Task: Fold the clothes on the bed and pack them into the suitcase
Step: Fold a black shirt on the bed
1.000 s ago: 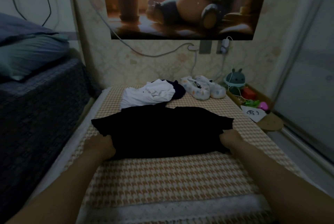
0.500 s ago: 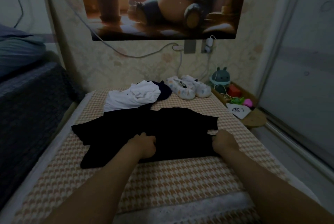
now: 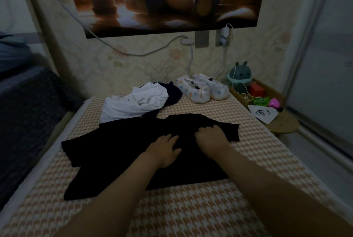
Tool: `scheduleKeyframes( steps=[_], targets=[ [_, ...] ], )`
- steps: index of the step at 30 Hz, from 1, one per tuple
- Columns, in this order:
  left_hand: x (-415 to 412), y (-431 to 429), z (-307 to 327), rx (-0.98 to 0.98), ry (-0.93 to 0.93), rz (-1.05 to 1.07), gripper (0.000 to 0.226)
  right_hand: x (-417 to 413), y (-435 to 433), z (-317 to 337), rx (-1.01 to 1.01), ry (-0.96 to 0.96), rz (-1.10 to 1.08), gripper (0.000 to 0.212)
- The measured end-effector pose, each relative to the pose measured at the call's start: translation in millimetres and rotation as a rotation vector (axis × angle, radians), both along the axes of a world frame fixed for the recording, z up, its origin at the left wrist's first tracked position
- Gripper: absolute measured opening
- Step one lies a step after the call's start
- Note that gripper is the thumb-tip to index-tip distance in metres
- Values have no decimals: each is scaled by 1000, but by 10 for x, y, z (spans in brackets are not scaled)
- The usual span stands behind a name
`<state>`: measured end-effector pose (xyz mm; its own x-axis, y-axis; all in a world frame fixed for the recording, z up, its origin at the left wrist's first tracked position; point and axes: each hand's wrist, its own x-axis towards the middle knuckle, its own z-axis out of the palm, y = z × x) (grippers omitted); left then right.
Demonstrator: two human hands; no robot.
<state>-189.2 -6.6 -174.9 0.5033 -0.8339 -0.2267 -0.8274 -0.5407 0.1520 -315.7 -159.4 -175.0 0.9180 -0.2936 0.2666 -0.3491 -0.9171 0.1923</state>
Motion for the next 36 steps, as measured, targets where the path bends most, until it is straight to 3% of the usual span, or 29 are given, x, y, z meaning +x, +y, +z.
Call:
scheduleKeyframes(
  steps=[3,6,9,12,16,22,26,30,34,36],
  targets=[
    [162,-41,-39,92,-17,-12,63,151,-213,48,341,-264,-205,21],
    [374,-160,-72,-54,-85,14,58,233,-508,148,597,-398,-440,22],
    [654,-283,-115,-138,-172,53,54,281,-702,150,658,-245,-504,27],
    [944,-356,-153,-213,-351,54,48,386,-726,61,688,-213,-513,23],
    [1189,-422,-125,-392,-394,67,30,476,-726,-6,577,-262,-471,26],
    [1340,-373,-105,-586,-426,-32,19,482,-832,-33,738,-485,-414,17],
    [1388,-332,-37,-729,-621,-5,8,518,-849,-63,701,-618,-419,13],
    [1356,-405,-162,-524,-731,21,11,522,-859,-92,666,-432,-385,19],
    [1021,-577,-34,-485,-664,12,18,460,-794,-132,271,-244,-296,46],
    [715,-703,60,-592,-455,-130,37,400,-776,-107,153,-215,-183,46]
  ],
)
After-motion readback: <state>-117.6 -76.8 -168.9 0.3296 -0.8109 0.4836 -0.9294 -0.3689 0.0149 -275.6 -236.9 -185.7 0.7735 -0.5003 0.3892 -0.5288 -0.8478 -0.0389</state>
